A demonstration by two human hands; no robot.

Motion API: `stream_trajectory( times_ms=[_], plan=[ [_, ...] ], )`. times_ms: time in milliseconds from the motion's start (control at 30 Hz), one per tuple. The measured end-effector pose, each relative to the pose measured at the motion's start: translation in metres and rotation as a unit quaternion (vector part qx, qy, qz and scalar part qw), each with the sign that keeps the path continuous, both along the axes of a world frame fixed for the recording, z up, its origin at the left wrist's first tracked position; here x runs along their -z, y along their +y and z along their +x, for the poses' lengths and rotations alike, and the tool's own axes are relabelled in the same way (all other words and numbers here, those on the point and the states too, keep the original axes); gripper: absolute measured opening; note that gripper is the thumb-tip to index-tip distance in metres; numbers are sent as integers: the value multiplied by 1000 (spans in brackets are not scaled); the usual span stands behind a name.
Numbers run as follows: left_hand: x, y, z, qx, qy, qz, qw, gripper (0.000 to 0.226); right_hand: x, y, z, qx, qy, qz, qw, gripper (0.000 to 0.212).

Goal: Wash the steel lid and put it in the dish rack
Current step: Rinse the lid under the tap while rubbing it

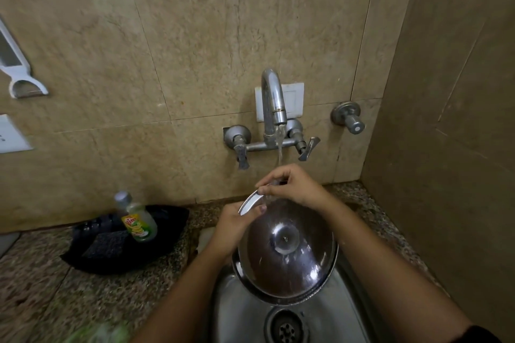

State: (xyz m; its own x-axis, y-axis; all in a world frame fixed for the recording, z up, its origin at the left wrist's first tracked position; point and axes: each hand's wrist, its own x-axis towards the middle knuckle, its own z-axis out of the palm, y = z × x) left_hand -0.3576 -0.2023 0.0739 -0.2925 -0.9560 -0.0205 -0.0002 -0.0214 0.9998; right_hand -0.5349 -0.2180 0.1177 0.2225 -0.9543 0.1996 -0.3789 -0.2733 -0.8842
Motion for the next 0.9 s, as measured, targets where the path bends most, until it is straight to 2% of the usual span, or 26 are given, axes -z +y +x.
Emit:
stream_trajectory(
  times_ms=[67,133,200,267,333,400,500,567,667,733,800,900],
  plan=[
    [4,5,5,-45,24,10,999,11,4,3,-15,59,-47,16,997,16],
    [10,9,13,-82,64,39,994,12,9,8,-33,139,-131,50,980,13],
    [14,8,19,-59,65,68,994,19,13,11,-41,160,-175,60,970,11],
    [8,1,19,12,-2,61,998,25,11,10,-35,117,-142,57,981,11],
    [-1,-6,13,69,-78,28,994,26,8,7,-17,46,-63,45,996,11],
    [-7,-8,6,72,-104,2,992,25,7,2,2,1,-12,37,999,12],
    [-1,-7,8,19,-92,-42,995,16,11,-2,2,21,-40,33,998,13],
    [14,-6,16,-24,-76,-35,996,21,16,1,-13,68,-88,48,993,16],
    [24,-7,25,-64,-84,-3,994,57,22,5,-27,109,-151,58,981,18],
    [14,-8,22,-27,-100,-13,995,74,20,7,-17,80,-138,49,986,11],
    [3,-7,15,4,-101,-52,994,68,20,10,0,56,-122,36,990,10],
    [2,-6,14,-31,-79,-67,994,49,19,11,7,84,-151,31,985,12]
  ],
)
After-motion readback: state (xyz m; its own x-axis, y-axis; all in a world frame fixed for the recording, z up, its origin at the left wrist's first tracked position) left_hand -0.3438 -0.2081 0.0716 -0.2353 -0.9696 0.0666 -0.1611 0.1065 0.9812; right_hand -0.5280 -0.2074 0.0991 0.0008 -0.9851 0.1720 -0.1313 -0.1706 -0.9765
